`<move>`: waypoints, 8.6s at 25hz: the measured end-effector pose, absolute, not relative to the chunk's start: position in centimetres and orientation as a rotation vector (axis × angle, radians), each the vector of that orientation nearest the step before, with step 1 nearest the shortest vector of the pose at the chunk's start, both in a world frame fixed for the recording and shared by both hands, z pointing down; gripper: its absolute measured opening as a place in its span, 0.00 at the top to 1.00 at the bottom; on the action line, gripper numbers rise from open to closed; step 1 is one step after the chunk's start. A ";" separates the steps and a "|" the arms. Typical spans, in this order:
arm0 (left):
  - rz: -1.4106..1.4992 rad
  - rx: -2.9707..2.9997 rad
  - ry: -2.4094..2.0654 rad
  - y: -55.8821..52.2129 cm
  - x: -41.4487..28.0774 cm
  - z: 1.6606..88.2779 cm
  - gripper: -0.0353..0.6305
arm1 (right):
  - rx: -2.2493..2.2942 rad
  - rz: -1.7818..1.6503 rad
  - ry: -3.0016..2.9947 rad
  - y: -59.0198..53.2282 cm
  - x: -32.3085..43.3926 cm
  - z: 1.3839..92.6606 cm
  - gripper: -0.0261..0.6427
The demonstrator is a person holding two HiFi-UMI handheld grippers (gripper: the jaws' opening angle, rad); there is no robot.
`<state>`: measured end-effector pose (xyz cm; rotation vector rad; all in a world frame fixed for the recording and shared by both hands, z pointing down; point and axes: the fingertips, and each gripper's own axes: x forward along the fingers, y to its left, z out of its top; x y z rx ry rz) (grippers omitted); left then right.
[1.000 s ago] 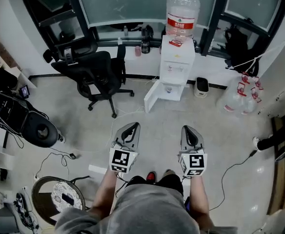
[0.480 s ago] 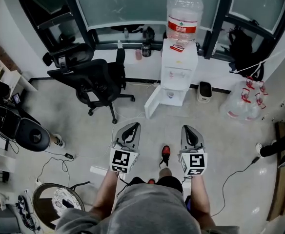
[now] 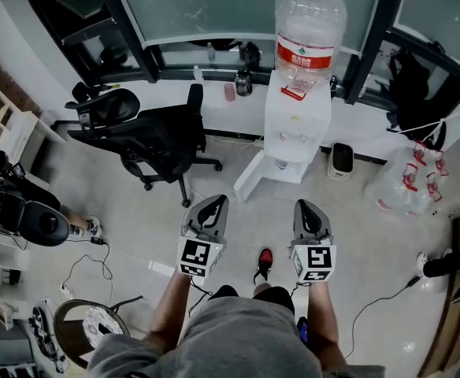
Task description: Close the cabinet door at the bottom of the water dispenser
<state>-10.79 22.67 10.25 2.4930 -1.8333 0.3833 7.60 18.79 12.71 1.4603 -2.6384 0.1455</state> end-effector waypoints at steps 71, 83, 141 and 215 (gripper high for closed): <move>0.587 2.061 -1.505 1.3 -31.3 66.5 0.91 | 1.183 0.862 -2.077 -1.6 -19.5 74.2 0.49; 0.593 2.053 -1.494 1.1 -31.6 68.2 0.91 | 1.169 0.864 -1.968 -1.1 -20.2 77.8 0.49; 0.665 2.261 -1.368 1.0 -17.9 64.8 0.91 | 1.204 0.835 -1.921 2.0 -5.4 77.5 0.70; 0.727 2.343 -1.406 -7.9 2.4 66.7 0.91 | 1.373 0.691 -2.049 -13.8 15.1 78.1 0.73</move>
